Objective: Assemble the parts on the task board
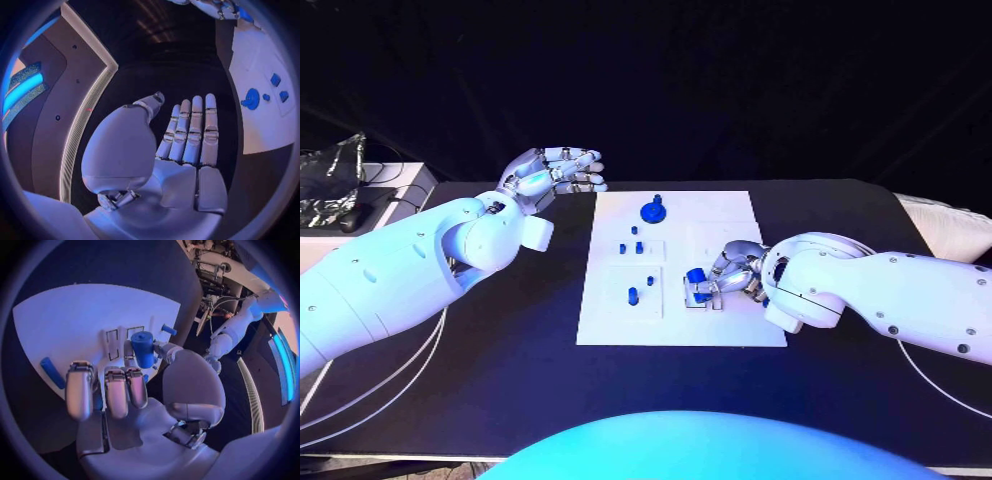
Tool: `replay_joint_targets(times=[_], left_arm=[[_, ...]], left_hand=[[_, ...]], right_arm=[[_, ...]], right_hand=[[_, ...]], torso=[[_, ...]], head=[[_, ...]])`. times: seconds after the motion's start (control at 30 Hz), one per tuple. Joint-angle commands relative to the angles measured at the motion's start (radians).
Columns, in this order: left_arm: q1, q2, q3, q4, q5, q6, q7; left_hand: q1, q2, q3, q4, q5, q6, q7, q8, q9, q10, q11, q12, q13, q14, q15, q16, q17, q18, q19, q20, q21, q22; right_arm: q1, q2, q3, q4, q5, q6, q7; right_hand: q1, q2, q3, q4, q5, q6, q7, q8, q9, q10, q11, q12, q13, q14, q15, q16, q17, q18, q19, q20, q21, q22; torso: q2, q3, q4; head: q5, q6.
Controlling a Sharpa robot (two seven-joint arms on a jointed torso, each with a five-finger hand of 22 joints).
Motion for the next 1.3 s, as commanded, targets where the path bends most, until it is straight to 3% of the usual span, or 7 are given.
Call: replay_joint_targets(times=[0.03,0.83,0.97,1.13,1.2,1.23,1.3], left_arm=[[0.0,0.0,0.0,0.003,0.007,0.018,0.006],[0.0,-0.003,0.0,0.006,0.007,0.019,0.005],[0.0,-0.003,0.0,0.007,0.007,0.02,0.005],[0.0,-0.004,0.0,0.007,0.007,0.02,0.004],[0.0,-0.004,0.0,0.008,0.007,0.02,0.004],[0.0,-0.004,0.0,0.008,0.007,0.019,0.004],[0.0,-0.005,0.0,0.008,0.007,0.019,0.004]], left_hand=[[0.011,0.0,-0.001,0.005,-0.003,-0.005,0.005,-0.002,-0.002,-0.004,0.005,0.001,0.002,-0.007,0.001,0.007,0.001,0.013,0.008,0.002,-0.007,-0.002],[0.011,0.0,-0.002,0.006,-0.003,-0.004,0.005,-0.002,-0.002,-0.005,0.005,0.001,0.002,-0.008,0.001,0.007,0.002,0.013,0.008,0.003,-0.008,-0.003],[0.011,0.001,-0.002,0.007,-0.003,-0.003,0.005,-0.001,-0.002,-0.005,0.005,0.001,0.002,-0.008,0.002,0.007,0.003,0.013,0.008,0.003,-0.009,-0.003],[0.011,0.001,-0.002,0.007,-0.003,-0.003,0.005,-0.001,-0.002,-0.005,0.005,0.001,0.002,-0.008,0.002,0.007,0.003,0.013,0.008,0.003,-0.009,-0.003],[0.011,0.001,-0.003,0.008,-0.003,-0.002,0.005,-0.001,-0.002,-0.005,0.005,0.001,0.002,-0.009,0.002,0.008,0.003,0.013,0.009,0.003,-0.009,-0.004],[0.011,0.001,-0.003,0.008,-0.003,-0.002,0.005,-0.001,-0.002,-0.005,0.005,0.001,0.002,-0.009,0.002,0.008,0.003,0.013,0.009,0.003,-0.009,-0.004],[0.011,0.001,-0.003,0.008,-0.003,-0.002,0.005,-0.001,-0.002,-0.005,0.005,0.001,0.002,-0.009,0.002,0.008,0.003,0.013,0.009,0.003,-0.009,-0.004]], right_arm=[[-0.002,0.002,0.0,-0.007,-0.055,0.04,-0.004],[-0.013,0.025,-0.001,-0.035,-0.097,0.063,-0.008],[-0.014,0.028,-0.001,-0.037,-0.102,0.057,-0.008],[-0.014,0.033,-0.001,-0.041,-0.109,0.047,-0.007],[-0.015,0.034,-0.001,-0.043,-0.111,0.044,-0.007],[-0.015,0.034,-0.001,-0.044,-0.112,0.042,-0.007],[-0.015,0.035,-0.001,-0.045,-0.115,0.04,-0.007]], right_hand=[[-0.005,0.004,0.012,-0.017,-0.008,0.007,0.004,-0.002,0.001,0.078,0.0,-0.005,0.229,0.099,-0.003,0.001,0.238,-0.011,0.071,-0.003,-0.005,0.193],[-0.031,0.004,-0.021,0.002,-0.083,0.012,0.001,-0.008,0.005,0.075,-0.001,-0.01,0.226,0.099,-0.004,0.002,0.24,-0.01,0.071,-0.002,-0.007,0.193],[-0.033,0.006,-0.036,0.011,-0.125,0.013,0.0,-0.01,0.008,0.074,-0.002,-0.012,0.225,0.099,-0.005,0.002,0.24,-0.01,0.071,-0.003,-0.009,0.193],[-0.046,0.017,-0.124,0.035,-0.238,0.015,-0.002,-0.014,0.014,0.073,-0.003,-0.015,0.224,0.099,-0.006,0.002,0.242,-0.01,0.071,-0.004,-0.011,0.194],[-0.052,0.025,-0.148,0.037,-0.238,0.015,-0.002,-0.015,0.015,0.073,-0.003,-0.016,0.223,0.099,-0.006,0.002,0.241,-0.01,0.071,-0.004,-0.012,0.194],[-0.073,0.025,-0.168,0.037,-0.207,0.014,-0.002,-0.016,0.017,0.072,-0.004,-0.017,0.223,0.099,-0.007,0.002,0.241,-0.01,0.071,-0.005,-0.013,0.194],[-0.087,0.033,-0.193,0.037,-0.236,0.014,-0.002,-0.016,0.019,0.072,-0.004,-0.018,0.222,0.099,-0.007,0.002,0.241,-0.01,0.071,-0.005,-0.014,0.194]], torso=[[0.0,0.0003,0.0006],[-0.001,-0.0006,-0.0001],[-0.001,-0.0011,-0.0003],[-0.001,-0.0006,-0.0006],[-0.001,-0.0008,-0.0009],[-0.001,-0.0008,-0.0009],[-0.001,-0.0005,-0.0008]], head=[[0.001,0.0],[0.005,0.0],[0.005,0.0],[0.003,0.0],[0.003,0.0],[0.003,0.0],[0.003,0.0]])
